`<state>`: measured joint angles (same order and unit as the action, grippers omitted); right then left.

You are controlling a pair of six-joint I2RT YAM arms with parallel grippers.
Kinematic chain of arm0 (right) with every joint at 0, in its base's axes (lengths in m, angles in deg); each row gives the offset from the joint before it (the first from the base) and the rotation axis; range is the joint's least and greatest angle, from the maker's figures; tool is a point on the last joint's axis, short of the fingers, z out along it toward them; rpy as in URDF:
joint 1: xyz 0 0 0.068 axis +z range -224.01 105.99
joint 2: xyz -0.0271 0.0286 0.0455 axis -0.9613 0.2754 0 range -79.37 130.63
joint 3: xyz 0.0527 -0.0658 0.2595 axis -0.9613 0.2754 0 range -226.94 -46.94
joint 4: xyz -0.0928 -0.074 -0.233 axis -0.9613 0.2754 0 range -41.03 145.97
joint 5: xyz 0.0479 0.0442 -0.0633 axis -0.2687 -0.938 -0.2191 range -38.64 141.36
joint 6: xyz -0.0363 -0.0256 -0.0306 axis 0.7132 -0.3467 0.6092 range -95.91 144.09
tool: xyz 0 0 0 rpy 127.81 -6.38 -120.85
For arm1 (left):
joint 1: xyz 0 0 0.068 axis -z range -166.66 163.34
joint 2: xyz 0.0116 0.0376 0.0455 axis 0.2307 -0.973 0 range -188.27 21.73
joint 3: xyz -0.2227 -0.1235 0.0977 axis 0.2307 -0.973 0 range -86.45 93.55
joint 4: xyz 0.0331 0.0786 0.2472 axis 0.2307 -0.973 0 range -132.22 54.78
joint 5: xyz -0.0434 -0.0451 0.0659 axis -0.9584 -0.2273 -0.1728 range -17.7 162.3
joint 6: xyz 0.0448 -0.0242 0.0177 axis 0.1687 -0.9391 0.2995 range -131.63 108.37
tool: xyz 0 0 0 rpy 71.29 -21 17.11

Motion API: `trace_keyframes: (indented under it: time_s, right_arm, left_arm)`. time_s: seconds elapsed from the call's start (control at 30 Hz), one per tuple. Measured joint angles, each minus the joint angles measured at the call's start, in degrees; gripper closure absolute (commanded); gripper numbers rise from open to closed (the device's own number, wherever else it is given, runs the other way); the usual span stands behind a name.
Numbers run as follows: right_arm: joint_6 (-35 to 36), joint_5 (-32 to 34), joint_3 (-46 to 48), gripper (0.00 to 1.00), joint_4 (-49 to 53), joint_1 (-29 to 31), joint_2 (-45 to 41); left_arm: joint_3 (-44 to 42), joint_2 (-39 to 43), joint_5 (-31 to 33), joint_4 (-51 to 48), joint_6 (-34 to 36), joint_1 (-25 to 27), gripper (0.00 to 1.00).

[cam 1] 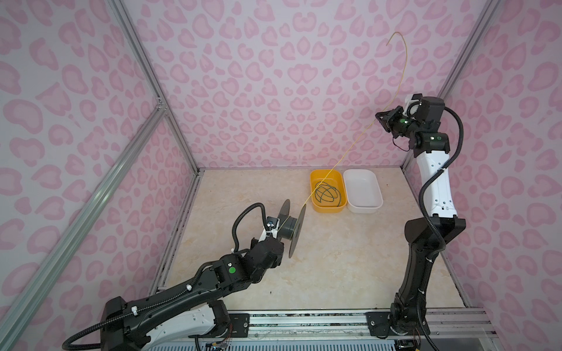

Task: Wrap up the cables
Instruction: 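Draw the right gripper with the yellow cable up and away from the spool, then raise the spool with the left gripper while the right gripper lowers toward the tubs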

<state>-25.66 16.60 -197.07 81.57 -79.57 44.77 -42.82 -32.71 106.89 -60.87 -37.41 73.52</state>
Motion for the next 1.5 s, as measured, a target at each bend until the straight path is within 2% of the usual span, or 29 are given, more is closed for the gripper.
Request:
trace_keyframes:
  time_s: [0.6, 0.83, 1.0, 1.27, 1.5]
  right_arm:
    - [-3.21, 0.09, -0.85, 1.00, -3.17, -6.49, 3.63]
    - [-3.15, 0.57, -0.63, 1.00, -4.61, -6.99, 4.57]
    - [-1.88, 2.27, 5.20, 1.00, -8.81, -6.91, 3.08]
    - [-1.49, 1.29, 8.63, 1.00, -9.75, -7.34, 2.67]
    - [-1.38, 2.78, 27.65, 1.00, -17.77, -7.30, -5.38]
  left_arm:
    - [2.67, -1.46, -1.90, -1.60, 2.08, 0.02, 0.96]
    - [7.15, -0.85, -4.63, -6.27, 4.13, -0.02, 0.96]
    - [12.11, -0.94, -7.96, -10.40, 7.69, -0.02, 0.96]
    - [17.79, 2.58, -11.23, -13.66, 12.00, -0.13, 0.96]
    - [23.89, 4.76, -12.74, -15.82, 13.38, -0.35, 0.96]
